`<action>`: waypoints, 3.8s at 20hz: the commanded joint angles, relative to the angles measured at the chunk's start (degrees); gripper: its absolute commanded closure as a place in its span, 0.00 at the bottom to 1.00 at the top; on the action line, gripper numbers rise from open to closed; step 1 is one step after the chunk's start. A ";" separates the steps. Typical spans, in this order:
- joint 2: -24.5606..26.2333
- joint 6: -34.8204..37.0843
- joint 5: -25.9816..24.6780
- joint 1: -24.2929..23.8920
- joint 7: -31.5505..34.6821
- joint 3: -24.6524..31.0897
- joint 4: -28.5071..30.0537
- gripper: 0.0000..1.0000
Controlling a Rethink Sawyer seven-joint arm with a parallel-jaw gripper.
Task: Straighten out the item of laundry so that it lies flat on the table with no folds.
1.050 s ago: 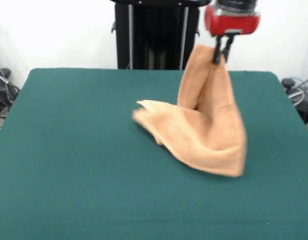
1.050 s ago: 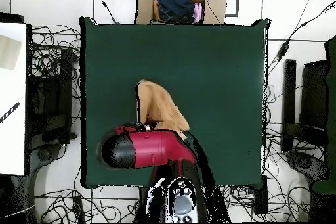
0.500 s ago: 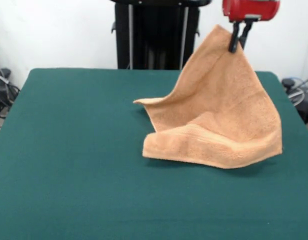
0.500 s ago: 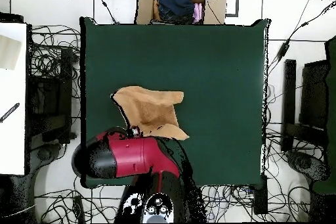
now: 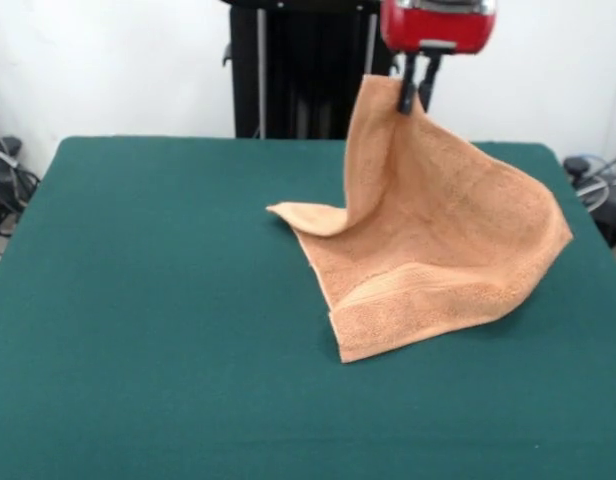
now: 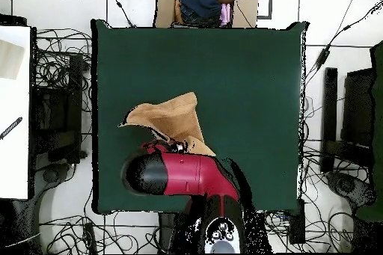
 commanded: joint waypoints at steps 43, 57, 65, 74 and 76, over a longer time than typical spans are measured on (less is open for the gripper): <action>10.98 -14.77 12.96 32.39 27.62 -27.79 6.58 0.00; 13.04 -12.86 18.98 38.53 28.60 -32.31 7.19 0.00; 9.99 -8.35 17.55 31.20 22.89 -27.40 6.32 0.00; 10.72 -4.91 14.55 30.40 19.91 -28.35 0.15 0.00; 12.70 -5.09 15.19 31.37 21.46 -28.55 -1.34 0.00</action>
